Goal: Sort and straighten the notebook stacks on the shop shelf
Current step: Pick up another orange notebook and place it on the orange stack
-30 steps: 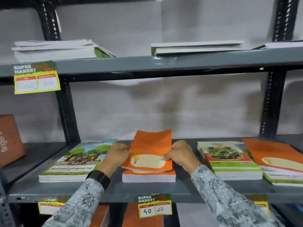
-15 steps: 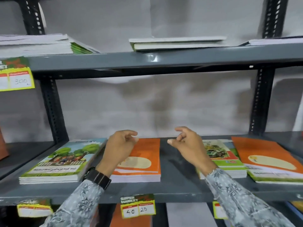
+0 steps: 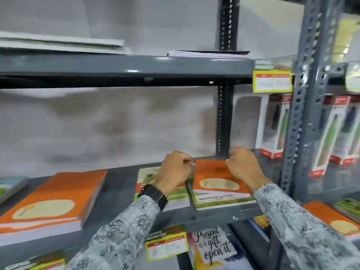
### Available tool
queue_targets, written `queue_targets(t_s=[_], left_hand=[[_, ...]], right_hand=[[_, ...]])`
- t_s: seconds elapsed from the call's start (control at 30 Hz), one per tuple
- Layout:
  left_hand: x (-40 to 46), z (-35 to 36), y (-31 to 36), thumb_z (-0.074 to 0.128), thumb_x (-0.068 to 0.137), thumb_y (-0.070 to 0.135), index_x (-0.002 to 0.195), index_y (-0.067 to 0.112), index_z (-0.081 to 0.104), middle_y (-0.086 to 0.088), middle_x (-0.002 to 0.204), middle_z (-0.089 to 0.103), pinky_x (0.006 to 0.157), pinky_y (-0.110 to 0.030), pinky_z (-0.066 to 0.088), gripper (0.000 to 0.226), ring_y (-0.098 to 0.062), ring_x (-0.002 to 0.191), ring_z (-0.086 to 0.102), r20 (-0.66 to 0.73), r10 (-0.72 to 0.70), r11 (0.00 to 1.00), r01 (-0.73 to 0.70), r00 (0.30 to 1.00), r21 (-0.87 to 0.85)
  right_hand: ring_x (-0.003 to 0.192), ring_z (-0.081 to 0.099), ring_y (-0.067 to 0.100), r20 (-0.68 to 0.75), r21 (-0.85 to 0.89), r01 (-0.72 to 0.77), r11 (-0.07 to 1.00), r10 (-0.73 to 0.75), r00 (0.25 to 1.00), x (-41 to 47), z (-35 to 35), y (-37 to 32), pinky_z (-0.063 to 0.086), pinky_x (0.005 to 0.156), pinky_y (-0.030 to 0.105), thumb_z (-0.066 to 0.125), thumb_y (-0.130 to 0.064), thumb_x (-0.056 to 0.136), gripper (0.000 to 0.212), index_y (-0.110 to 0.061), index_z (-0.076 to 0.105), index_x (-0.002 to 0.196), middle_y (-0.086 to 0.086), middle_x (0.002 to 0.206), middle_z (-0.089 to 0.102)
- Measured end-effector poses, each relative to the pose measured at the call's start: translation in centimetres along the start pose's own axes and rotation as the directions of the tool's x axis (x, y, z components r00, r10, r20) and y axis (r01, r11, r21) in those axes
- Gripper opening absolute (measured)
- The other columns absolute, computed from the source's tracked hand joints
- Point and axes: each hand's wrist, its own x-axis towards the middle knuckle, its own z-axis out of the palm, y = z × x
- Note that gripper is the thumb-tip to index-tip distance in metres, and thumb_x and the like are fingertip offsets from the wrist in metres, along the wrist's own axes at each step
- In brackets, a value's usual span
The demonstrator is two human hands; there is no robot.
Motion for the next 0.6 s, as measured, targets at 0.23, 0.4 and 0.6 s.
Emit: queue_targets(t_s=[0.23,0.4,0.6], left_hand=[[2.1,6.7,2.6,0.054,0.098,0.022,0.117,0.005,0.069,-0.012,0.122,0.072,0.095,-0.036,0.052,0.029,-0.03,0.112,0.069,0.244,-0.159,0.844,0.004,0.957,0.536],[3.1,7.1,3.3,0.062,0.096,0.022,0.116,0.006,0.07,-0.009,0.123,0.072,0.091,-0.034,0.056,0.027,-0.026,0.109,0.071,0.268,-0.317,0.815,0.116,0.91,0.568],[2.8,6.6,5.1,0.059,0.096,0.0,0.121,-0.003,0.066,-0.012,0.1,0.066,0.04,-0.019,0.048,0.026,-0.017,0.065,0.062,0.32,-0.414,0.909,0.403,0.852,0.105]], right_hand=[[0.103,0.067,0.029,0.38,-0.186,-0.196,0.963,0.255,0.889,1.9,-1.0,3.8,0.059,0.086,0.037,0.069,-0.022,0.09,0.027,-0.008,0.059,0.11,0.012,0.109,0.065],[0.12,0.065,0.033,0.357,-0.1,-0.302,0.948,0.317,0.878,3.6,0.3,5.3,0.054,0.103,0.04,0.078,-0.017,0.087,0.048,0.002,0.062,0.128,0.016,0.129,0.067],[0.088,0.072,0.025,0.204,-0.079,-0.428,0.9,0.435,0.877,4.6,0.7,5.3,0.056,0.066,0.03,0.093,-0.017,0.071,0.031,-0.005,0.072,0.089,0.009,0.088,0.073]])
